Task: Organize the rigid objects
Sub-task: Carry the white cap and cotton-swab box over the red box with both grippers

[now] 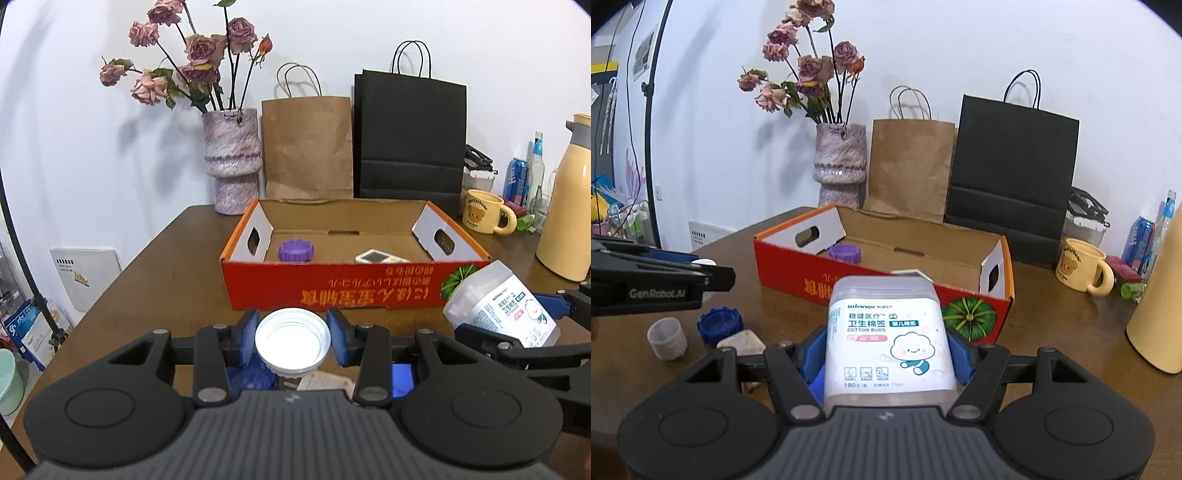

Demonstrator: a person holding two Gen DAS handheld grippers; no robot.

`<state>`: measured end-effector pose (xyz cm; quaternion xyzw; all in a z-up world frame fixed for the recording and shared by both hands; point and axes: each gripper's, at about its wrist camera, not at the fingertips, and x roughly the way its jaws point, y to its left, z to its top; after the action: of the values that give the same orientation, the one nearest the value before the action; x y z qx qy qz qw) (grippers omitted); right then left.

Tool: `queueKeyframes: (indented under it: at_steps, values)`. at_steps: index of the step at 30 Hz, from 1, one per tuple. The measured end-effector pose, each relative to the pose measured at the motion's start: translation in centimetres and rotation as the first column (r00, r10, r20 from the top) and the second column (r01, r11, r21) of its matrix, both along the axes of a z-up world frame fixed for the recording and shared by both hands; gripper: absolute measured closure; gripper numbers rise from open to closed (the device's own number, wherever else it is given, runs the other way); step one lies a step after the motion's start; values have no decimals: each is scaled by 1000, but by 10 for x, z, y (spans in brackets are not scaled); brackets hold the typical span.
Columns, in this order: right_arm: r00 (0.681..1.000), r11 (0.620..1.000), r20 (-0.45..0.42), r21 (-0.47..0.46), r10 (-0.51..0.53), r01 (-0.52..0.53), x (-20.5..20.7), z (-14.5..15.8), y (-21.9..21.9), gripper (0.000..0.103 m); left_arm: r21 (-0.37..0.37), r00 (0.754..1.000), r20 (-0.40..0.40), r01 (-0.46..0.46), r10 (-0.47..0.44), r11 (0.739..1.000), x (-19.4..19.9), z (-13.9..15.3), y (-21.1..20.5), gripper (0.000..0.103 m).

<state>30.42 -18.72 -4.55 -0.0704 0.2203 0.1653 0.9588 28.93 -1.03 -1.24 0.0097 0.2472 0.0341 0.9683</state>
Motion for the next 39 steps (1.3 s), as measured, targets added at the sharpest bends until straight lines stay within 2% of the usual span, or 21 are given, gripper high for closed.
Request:
queueKeyframes:
  at_steps: [17,28,39]
  values:
    - [1000,1000,26,31,-1,0,41,11,3,37,-1,1000,21,-11,11,1000,47,17,-6,62]
    - [999,999,35,46,-25,23,76,12,-2,37,-2,1000,18,-17,17,1000,74,16,-11,62]
    - [998,998,51,50,-46,43,107,12,-2,37,-8,999,14,-35,35,999,122,15,-18,62]
